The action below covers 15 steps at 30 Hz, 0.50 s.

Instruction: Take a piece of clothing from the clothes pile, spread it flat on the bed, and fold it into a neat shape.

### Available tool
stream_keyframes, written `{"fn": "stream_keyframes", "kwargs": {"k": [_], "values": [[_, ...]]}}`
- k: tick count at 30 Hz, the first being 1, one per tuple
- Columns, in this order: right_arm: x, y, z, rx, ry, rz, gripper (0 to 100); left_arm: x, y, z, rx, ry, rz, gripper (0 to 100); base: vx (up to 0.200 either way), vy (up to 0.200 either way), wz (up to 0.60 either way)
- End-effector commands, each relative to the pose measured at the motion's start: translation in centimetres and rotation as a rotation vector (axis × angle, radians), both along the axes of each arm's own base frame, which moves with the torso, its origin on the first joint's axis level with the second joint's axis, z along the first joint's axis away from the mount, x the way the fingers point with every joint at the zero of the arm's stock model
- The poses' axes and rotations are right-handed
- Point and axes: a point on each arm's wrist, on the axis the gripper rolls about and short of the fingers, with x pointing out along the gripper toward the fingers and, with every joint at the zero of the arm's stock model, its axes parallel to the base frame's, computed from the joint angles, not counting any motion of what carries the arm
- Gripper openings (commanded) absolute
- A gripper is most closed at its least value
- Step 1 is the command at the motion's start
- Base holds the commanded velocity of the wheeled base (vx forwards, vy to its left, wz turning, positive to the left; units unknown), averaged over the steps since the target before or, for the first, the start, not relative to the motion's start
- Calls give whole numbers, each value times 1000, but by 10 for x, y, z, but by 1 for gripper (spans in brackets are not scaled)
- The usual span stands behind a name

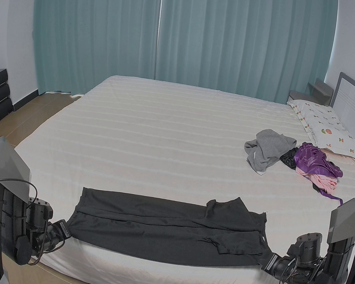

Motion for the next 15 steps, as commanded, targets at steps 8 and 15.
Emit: {"fn": "stream_keyframes", "kwargs": {"k": [8,15], "values": [[0,2,-16,-18,59,13,100,-4,-2,-6,-23,35,-29,100,0,0,0],[1,-3,2,9,-38,-11,100,-1,2,5,-37,-15,-26,100,0,0,0]]}}
